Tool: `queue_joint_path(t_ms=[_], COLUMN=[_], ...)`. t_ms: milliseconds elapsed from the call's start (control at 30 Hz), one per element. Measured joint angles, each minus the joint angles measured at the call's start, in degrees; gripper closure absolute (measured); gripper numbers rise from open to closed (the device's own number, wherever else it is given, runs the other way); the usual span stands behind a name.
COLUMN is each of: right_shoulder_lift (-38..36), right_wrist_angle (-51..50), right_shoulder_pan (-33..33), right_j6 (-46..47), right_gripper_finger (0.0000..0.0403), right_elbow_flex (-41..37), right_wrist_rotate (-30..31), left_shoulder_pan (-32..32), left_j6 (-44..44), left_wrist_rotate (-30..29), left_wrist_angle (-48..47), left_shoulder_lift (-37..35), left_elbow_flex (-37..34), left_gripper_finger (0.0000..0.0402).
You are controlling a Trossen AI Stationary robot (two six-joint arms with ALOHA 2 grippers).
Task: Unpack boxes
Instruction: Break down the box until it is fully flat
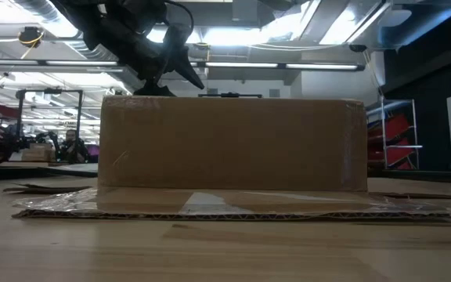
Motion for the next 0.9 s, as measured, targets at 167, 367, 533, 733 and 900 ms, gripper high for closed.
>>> queue_joint_path(t_ms=[167, 367, 533, 733, 900], right_shoulder_lift=[0.0, 0.34, 0.43, 0.17, 0.17], right_wrist_angle=[-0.28, -1.83, -1.43, -2.95, -1.92], right_shoulder_pan=[0.0, -0.02, 0.41, 0.42, 0.42], right_j6=[-0.02, -0.1, -1.56, -3.51, -3.26], right_gripper_finger=[0.0285, 0.0278, 0.0263, 0.028, 0.0275], right_elbow_flex=[0.01, 0.02, -0.03, -0.03, -0.03], right_wrist_rotate=[0.0, 0.24, 0.13, 0.09, -3.2], left_shoulder_pan=[-0.01, -0.02, -0.01, -0.02, -0.01], left_j6=[0.0, 0.0, 0.0, 0.0, 0.0], left_wrist_rotate=[0.0, 0.0, 0.01, 0.0, 0.01], left_wrist_angle=[-0.01, 0.0, -0.02, -0.02, -0.02], left_shoulder_lift=[0.0, 0.0, 0.0, 0.0, 0.0], left_elbow_flex=[0.0, 0.0, 0.0, 0.0, 0.0], left_gripper_finger=[0.0163, 0.0163, 0.0163, 0.0163, 0.0163])
